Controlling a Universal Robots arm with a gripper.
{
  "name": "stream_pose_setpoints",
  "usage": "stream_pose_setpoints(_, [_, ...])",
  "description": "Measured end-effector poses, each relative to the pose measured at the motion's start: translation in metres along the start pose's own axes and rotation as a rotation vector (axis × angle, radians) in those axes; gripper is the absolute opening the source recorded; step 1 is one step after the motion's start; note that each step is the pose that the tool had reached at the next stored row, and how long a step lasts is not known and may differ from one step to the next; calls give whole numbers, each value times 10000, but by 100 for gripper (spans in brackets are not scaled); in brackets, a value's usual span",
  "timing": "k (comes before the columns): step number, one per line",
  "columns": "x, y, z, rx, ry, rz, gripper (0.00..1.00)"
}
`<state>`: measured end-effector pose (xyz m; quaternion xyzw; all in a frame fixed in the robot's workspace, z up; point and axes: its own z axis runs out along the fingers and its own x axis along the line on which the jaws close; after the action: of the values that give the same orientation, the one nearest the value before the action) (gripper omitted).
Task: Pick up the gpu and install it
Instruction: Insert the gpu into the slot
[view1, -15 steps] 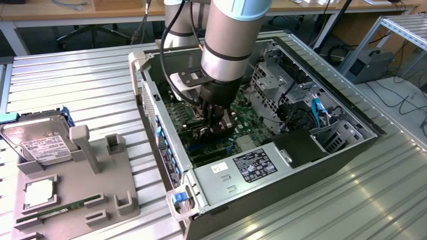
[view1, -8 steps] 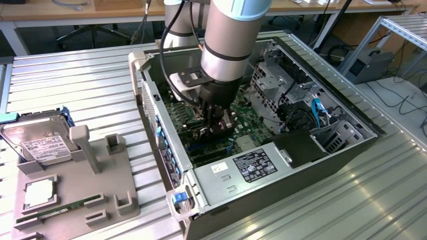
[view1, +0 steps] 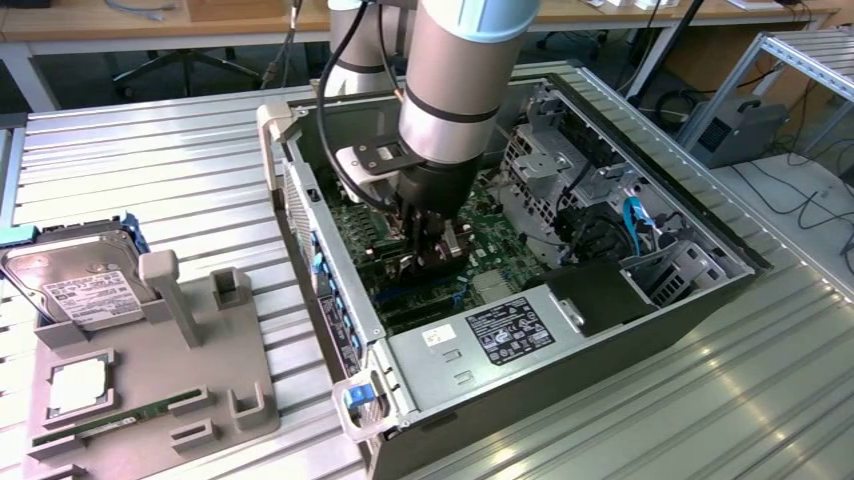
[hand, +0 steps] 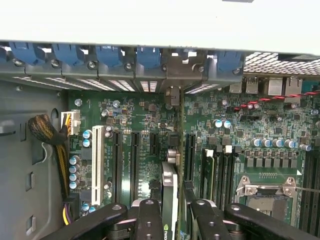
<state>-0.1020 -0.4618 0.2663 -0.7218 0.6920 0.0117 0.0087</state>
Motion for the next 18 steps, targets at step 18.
stream_pose_setpoints(18, [0, 2, 20, 0, 0, 2, 27])
